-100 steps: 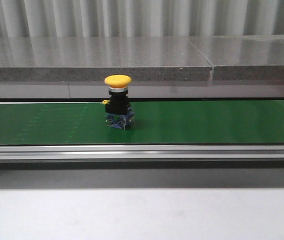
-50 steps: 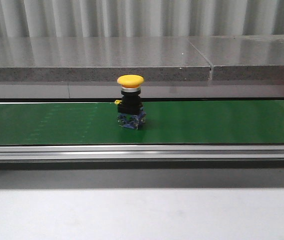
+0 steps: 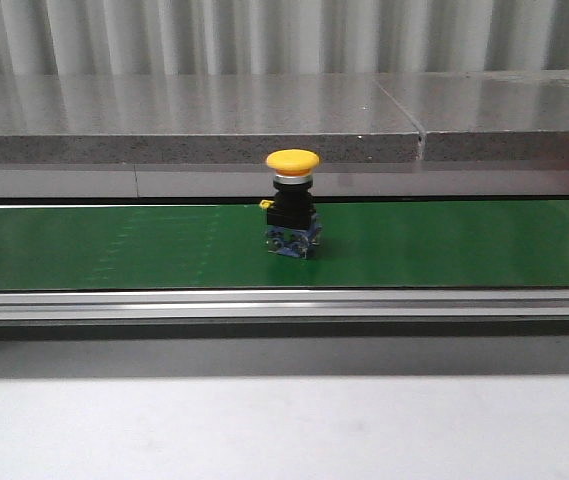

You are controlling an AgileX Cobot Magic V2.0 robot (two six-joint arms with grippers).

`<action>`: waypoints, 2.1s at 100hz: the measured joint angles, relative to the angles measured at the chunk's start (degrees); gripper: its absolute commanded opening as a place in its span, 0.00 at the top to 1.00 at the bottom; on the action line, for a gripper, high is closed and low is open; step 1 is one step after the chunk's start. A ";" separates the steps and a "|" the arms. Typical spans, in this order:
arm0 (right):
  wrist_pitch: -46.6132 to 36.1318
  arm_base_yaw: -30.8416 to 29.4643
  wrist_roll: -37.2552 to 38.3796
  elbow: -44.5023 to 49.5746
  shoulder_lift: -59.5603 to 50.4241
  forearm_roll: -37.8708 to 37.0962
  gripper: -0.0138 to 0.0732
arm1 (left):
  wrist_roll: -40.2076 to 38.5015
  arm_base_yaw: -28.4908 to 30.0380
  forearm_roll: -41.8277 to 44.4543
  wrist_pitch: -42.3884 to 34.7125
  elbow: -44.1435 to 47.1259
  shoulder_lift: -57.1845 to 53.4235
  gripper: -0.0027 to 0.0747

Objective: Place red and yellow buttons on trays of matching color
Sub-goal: 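Lower the red button into the red tray and open the right gripper, then grasp the yellow button on the belt with the right gripper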

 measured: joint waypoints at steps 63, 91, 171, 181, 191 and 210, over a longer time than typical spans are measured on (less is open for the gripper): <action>12.45 24.84 -11.38 12.88 -22.45 0.28 0.11 | 0.09 0.00 0.00 -0.04 0.00 0.00 0.99; 12.82 36.52 -19.26 21.54 -23.09 0.28 0.11 | 0.09 0.00 0.00 -0.04 0.00 0.00 0.99; 3.40 52.89 -24.73 21.58 -13.07 1.70 0.11 | 0.09 0.00 0.00 -0.04 0.00 0.00 0.99; 1.71 52.89 -24.77 21.38 -11.90 1.96 0.14 | 0.09 0.00 0.00 -0.04 0.00 0.00 0.99; 0.59 52.89 -24.86 21.38 -10.77 2.21 0.27 | 0.09 0.00 0.00 -0.04 0.00 0.00 0.99; -0.80 52.89 -24.86 21.38 -10.08 3.03 0.56 | 0.09 0.00 0.00 -0.04 0.00 0.00 0.99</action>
